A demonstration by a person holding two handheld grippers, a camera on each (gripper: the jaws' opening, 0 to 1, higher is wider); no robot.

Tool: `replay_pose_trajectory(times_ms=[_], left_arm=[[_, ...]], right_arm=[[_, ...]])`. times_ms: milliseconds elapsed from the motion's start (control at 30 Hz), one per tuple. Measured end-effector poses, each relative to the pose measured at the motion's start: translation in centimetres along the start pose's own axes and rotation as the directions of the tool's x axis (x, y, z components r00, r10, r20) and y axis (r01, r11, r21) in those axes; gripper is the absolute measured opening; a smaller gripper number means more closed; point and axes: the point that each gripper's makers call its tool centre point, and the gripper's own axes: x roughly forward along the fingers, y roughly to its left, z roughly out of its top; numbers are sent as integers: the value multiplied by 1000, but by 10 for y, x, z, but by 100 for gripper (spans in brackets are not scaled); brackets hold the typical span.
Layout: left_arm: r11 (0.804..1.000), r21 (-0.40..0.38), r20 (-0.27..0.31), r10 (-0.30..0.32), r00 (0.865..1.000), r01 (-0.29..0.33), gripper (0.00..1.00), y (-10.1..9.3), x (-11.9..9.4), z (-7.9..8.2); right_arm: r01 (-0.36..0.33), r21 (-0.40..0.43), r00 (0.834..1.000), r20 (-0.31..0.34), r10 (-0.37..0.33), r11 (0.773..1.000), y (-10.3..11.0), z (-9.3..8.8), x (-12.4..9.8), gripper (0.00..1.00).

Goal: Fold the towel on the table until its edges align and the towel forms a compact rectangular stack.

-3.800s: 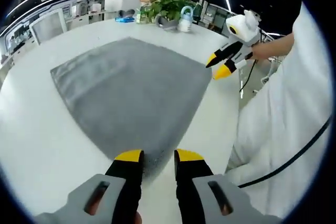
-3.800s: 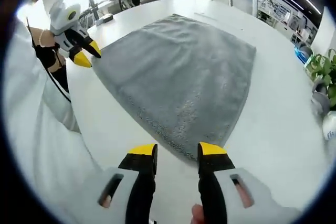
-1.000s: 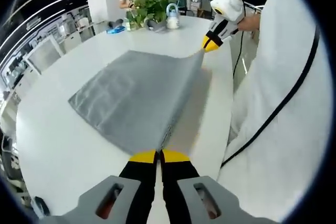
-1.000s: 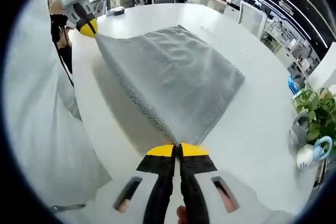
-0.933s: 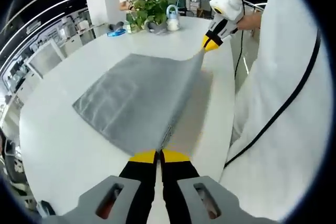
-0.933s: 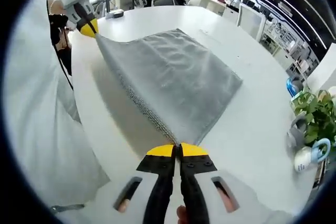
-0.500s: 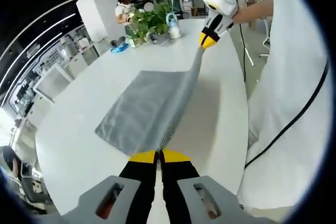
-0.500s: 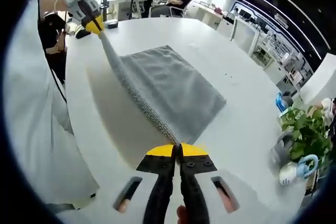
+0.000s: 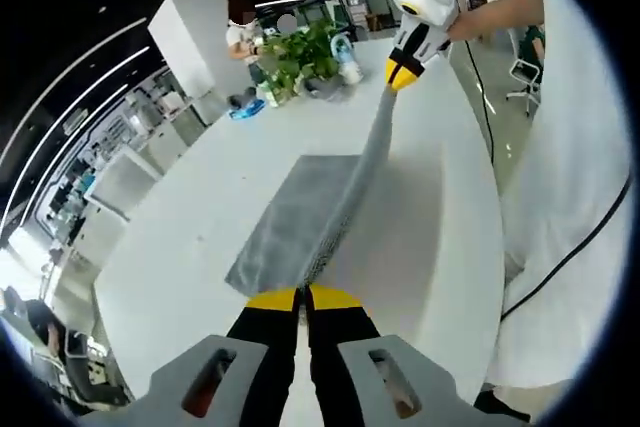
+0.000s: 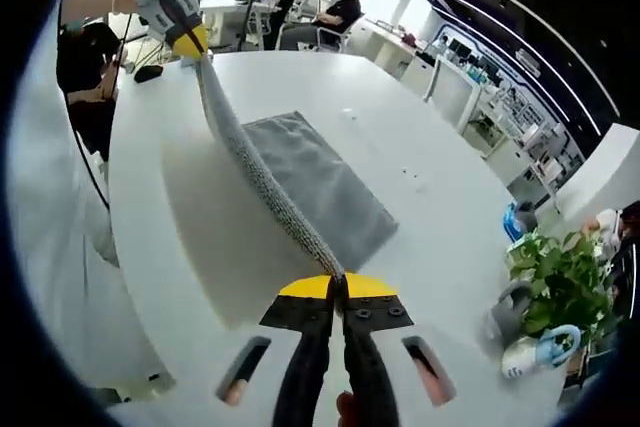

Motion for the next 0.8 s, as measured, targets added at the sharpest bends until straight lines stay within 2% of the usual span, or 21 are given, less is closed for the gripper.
replay_pose_trajectory(times_ms=[133,367,800], left_arm=[[1000,-5,-2,28,1000,-28,3,15,4,7],[999,-23,-22,48,999,-49,3,33,11,9],[995,-27,-37,90,995,-91,3,73,33,17]], right_arm=[[24,-1,1000,3,-24,1000,-13,9,5,0],[61,10,998,16,-61,998,-31,22,13,0],[91,14,996,-9,-91,996,-62,33,36,0]])
